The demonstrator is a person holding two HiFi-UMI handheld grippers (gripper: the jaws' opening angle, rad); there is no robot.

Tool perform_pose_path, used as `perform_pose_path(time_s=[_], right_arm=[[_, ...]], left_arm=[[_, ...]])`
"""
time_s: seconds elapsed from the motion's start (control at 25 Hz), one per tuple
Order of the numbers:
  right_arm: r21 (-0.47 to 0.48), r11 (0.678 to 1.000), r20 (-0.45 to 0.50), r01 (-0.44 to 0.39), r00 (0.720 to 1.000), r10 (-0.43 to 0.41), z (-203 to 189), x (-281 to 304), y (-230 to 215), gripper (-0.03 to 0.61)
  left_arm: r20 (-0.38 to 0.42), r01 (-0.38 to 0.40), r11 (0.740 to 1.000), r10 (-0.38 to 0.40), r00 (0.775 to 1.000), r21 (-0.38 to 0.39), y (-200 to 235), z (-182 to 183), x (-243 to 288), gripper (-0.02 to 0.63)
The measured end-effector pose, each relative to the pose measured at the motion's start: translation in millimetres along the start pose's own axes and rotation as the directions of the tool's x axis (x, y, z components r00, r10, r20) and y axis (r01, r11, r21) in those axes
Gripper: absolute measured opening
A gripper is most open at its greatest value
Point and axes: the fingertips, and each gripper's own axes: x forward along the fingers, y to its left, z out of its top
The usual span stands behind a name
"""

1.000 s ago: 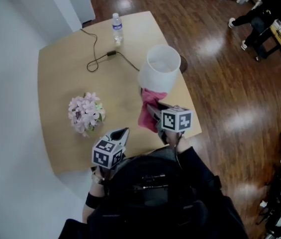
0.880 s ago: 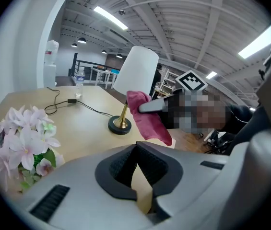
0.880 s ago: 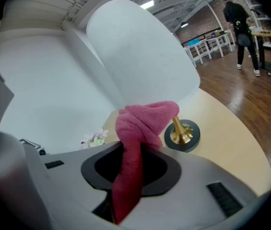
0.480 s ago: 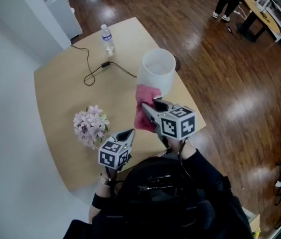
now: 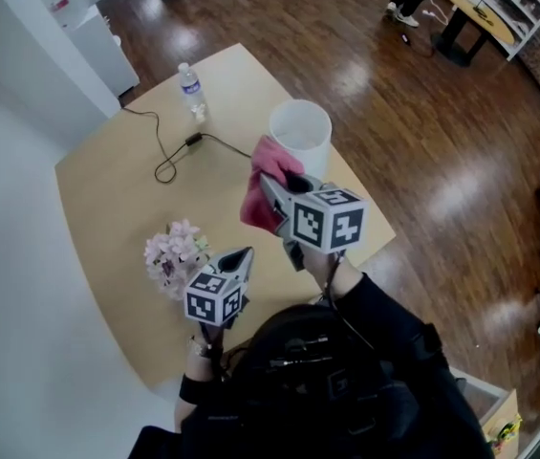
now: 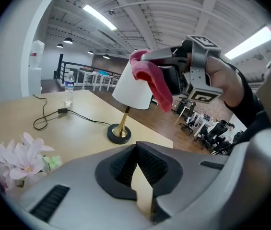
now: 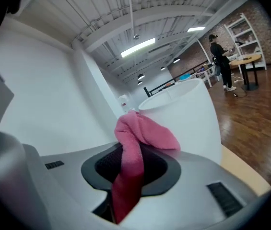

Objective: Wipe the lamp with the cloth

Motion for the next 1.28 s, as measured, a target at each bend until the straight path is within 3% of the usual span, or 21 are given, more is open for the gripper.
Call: perform_pose_path(time_s=[0.28,0.68,1.04,1.28], right_arm=[[0.051,0.998,-0.077,0.039,0.996,-0.035,-40.0,28.3,-18.8,0.098],[0.048,0.997,-0.205,0.068,0.977,-0.057,-96.7,51.7,-45.2,0.098],[0.078,0.992,-0.330,0.095,0.942,-0.064,-148.1,58.1,-74.7,0.098],[0.126,0.977,-0.380,0.171,0.918,-0.112,-177.9,35.9,-117.4,0.098]], left_arm=[[-0.011,-0.003,1.000,0.003,1.000,-0.029,14.4,-10.0,-6.5,-0.008],[-0.025,-0.026,0.997,0.024,0.999,-0.072,10.9,-30.5,-13.4,-0.008],[-0.022,-0.044,0.997,0.042,0.999,-0.071,-2.2,-33.5,-11.4,-0.008],[-0.022,-0.039,0.997,0.038,0.999,-0.061,-13.0,-34.5,-7.3,-0.008]])
